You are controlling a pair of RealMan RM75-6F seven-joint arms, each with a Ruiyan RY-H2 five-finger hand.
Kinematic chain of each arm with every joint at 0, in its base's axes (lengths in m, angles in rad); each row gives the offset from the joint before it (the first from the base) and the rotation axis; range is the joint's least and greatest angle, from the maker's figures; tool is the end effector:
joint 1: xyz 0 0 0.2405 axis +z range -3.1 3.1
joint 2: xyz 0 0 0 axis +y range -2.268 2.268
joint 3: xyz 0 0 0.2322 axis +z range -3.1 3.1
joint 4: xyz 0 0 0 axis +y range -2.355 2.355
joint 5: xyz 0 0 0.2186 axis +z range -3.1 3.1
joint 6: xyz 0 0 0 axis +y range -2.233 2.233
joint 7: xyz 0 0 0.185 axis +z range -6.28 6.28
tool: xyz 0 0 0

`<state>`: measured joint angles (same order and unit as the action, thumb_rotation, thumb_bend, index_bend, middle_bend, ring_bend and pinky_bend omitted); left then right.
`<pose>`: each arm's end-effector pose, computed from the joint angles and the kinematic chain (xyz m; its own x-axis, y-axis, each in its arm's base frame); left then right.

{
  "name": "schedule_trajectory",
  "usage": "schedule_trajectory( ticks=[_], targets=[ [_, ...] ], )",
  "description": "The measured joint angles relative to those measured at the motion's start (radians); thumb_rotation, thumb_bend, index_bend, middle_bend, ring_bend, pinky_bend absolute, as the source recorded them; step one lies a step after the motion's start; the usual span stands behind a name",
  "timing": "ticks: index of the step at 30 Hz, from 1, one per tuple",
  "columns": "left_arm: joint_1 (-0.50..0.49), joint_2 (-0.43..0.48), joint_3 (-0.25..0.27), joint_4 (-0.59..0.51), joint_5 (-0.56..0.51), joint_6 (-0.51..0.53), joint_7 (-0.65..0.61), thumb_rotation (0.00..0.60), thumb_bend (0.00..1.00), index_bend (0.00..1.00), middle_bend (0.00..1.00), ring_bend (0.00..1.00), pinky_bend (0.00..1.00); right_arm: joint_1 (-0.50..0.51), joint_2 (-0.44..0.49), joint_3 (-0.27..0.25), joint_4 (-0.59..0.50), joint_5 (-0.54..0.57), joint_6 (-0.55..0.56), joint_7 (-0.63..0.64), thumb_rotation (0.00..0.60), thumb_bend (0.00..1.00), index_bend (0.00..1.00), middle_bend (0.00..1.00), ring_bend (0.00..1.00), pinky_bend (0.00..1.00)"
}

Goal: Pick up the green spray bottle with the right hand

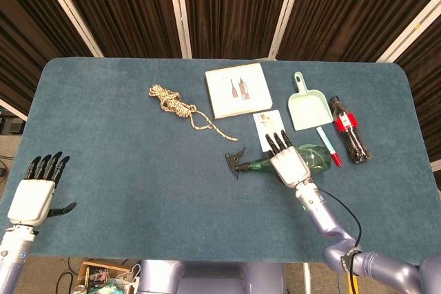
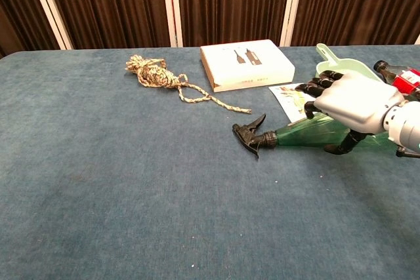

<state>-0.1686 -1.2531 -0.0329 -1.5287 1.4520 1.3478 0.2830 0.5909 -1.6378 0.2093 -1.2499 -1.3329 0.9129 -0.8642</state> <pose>-0.2939 0.2403 0.0834 0.5958 0.1151 0.7949 0.8031 -0.0731 -0.5914 -0.1786 -0.3634 -0.0514 0.8950 0.0059 0.4461 -0.4024 -0.4208 0.8130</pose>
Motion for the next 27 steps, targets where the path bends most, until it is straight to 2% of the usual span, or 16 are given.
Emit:
schedule_trajectory(
  ticks=[2, 7, 11, 17, 23, 27],
  targets=[
    [-0.005, -0.002, -0.002, 0.002, -0.006, -0.007, 0.001, 0.6, 0.07, 0.0, 0.0, 0.0, 0.01, 0.006, -0.011, -0.003, 0.022, -0.01, 0.014, 0.012, 0.6, 0.49, 0.74, 0.04, 0.0, 0.0],
    [-0.008, -0.001, -0.001, 0.003, -0.007, -0.011, -0.005, 0.6, 0.07, 0.0, 0.0, 0.0, 0.01, 0.011, -0.038, -0.013, 0.063, -0.055, 0.088, 0.065, 0.6, 0.57, 0.84, 0.11, 0.0, 0.0],
    [-0.007, 0.006, 0.004, 0.003, 0.001, -0.006, -0.018, 0.6, 0.07, 0.0, 0.0, 0.0, 0.01, 0.005, -0.043, -0.018, 0.059, -0.09, 0.155, 0.13, 0.6, 0.58, 0.85, 0.15, 0.0, 0.02],
    [0.002, 0.013, 0.016, 0.0, 0.031, 0.021, -0.033, 0.6, 0.07, 0.0, 0.0, 0.0, 0.01, -0.016, -0.006, -0.025, -0.045, -0.142, 0.235, 0.273, 0.6, 0.58, 0.86, 0.17, 0.0, 0.12],
    [0.004, 0.016, 0.026, 0.001, 0.048, 0.029, -0.04, 0.6, 0.07, 0.0, 0.0, 0.0, 0.01, -0.048, 0.058, -0.024, -0.161, -0.224, 0.376, 0.491, 0.6, 0.58, 0.87, 0.19, 0.0, 0.15],
    [0.004, 0.015, 0.03, 0.0, 0.054, 0.03, -0.04, 0.6, 0.07, 0.0, 0.0, 0.0, 0.01, -0.067, 0.099, -0.005, -0.215, -0.262, 0.474, 0.63, 0.6, 0.58, 0.88, 0.19, 0.0, 0.15]
  ],
)
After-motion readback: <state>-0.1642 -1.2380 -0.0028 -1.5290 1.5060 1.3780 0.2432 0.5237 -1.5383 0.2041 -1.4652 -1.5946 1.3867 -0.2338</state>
